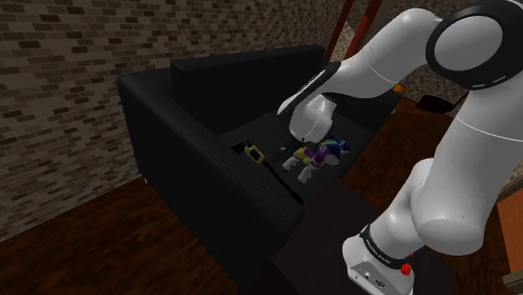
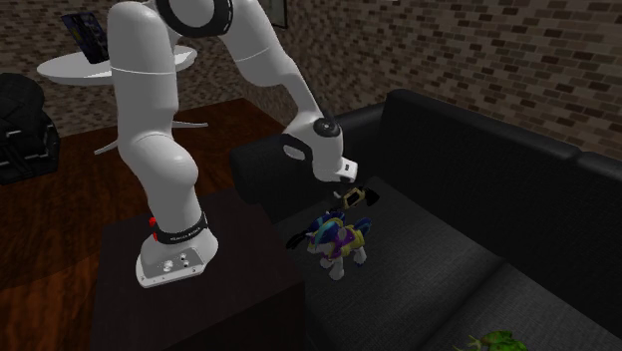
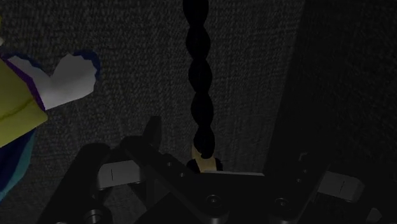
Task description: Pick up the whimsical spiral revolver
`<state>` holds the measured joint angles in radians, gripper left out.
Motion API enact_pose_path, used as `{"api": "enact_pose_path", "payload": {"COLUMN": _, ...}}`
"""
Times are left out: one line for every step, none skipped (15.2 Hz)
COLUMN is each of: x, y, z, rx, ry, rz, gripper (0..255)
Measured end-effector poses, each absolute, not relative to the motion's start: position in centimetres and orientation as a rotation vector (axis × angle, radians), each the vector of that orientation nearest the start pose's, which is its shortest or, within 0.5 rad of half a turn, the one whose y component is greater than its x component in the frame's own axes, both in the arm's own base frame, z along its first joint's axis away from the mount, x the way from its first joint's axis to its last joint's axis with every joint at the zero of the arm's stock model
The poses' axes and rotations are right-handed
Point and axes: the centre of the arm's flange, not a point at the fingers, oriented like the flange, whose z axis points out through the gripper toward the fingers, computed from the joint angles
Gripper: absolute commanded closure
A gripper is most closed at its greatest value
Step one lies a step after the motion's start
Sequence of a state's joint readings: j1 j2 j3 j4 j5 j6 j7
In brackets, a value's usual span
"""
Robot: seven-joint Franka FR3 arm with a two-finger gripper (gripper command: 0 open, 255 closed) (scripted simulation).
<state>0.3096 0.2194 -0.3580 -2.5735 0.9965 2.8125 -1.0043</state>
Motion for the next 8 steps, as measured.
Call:
{"api": "enact_pose_path", "payload": {"x": 43.0, "y": -6.9, "z": 17.6, "rx": -2.931, "ry": -0.047, "rz": -0.284, "gripper": 0}}
{"api": "enact_pose_path", "payload": {"x": 43.5, "y": -6.8, "z": 16.8, "rx": -2.925, "ry": -0.054, "rz": -0.294, "gripper": 0}}
{"api": "enact_pose_path", "payload": {"x": 43.8, "y": -6.9, "z": 16.1, "rx": -2.921, "ry": -0.057, "rz": -0.3, "gripper": 0}}
{"api": "enact_pose_path", "payload": {"x": 43.8, "y": -6.8, "z": 15.4, "rx": -2.919, "ry": -0.059, "rz": -0.303, "gripper": 0}}
{"api": "enact_pose_path", "payload": {"x": 43.8, "y": -6.9, "z": 14.9, "rx": -2.918, "ry": -0.059, "rz": -0.304, "gripper": 0}}
{"api": "enact_pose_path", "payload": {"x": 44.0, "y": -6.8, "z": 14.3, "rx": -2.918, "ry": -0.06, "rz": -0.306, "gripper": 0}}
{"api": "enact_pose_path", "payload": {"x": 44.0, "y": -6.9, "z": 13.8, "rx": -2.917, "ry": -0.06, "rz": -0.306, "gripper": 0}}
{"api": "enact_pose_path", "payload": {"x": 43.9, "y": -6.9, "z": 13.2, "rx": -2.917, "ry": -0.06, "rz": -0.306, "gripper": 0}}
